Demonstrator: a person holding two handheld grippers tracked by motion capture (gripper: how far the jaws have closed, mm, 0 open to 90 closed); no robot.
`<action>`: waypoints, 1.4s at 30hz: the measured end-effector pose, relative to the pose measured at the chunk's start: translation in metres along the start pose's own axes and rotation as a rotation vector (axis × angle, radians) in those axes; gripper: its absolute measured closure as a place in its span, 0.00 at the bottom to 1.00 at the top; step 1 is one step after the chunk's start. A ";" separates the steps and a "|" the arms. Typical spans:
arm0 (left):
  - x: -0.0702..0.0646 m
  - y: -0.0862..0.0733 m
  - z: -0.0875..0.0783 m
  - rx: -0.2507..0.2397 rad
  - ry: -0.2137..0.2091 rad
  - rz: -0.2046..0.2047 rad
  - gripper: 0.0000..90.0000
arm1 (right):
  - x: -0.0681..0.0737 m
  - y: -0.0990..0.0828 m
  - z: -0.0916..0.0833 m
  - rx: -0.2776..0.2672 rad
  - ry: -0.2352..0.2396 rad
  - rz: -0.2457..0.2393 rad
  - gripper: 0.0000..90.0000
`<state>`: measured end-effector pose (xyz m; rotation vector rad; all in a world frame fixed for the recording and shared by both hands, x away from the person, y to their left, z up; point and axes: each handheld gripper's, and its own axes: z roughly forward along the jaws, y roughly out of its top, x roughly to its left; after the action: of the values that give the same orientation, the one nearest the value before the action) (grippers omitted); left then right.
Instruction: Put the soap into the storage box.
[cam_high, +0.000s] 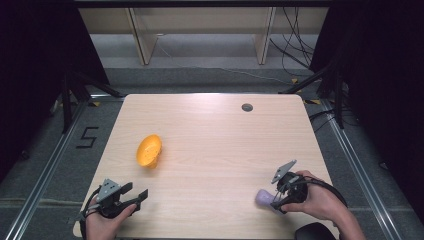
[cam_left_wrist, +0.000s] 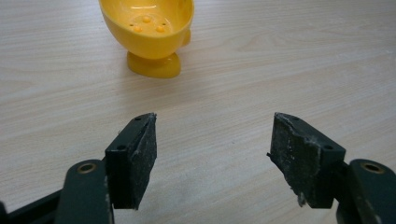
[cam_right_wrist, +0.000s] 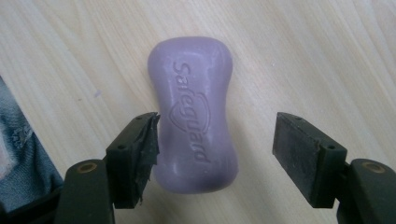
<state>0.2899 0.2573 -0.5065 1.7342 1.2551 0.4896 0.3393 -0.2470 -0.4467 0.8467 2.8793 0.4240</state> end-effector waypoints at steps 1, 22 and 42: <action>0.000 0.000 0.000 0.005 0.002 0.003 0.34 | 0.001 0.001 -0.001 0.008 -0.004 -0.007 0.38; -0.003 -0.001 0.000 0.009 0.002 -0.011 0.34 | 0.002 0.028 0.015 0.247 0.039 -0.151 0.39; -0.003 -0.001 0.000 0.013 0.000 0.001 0.34 | 0.003 0.036 0.038 0.282 0.053 -0.170 0.50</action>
<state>0.2876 0.2545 -0.5066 1.7457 1.2597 0.4834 0.3622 -0.2073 -0.4723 0.6247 3.0750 0.0229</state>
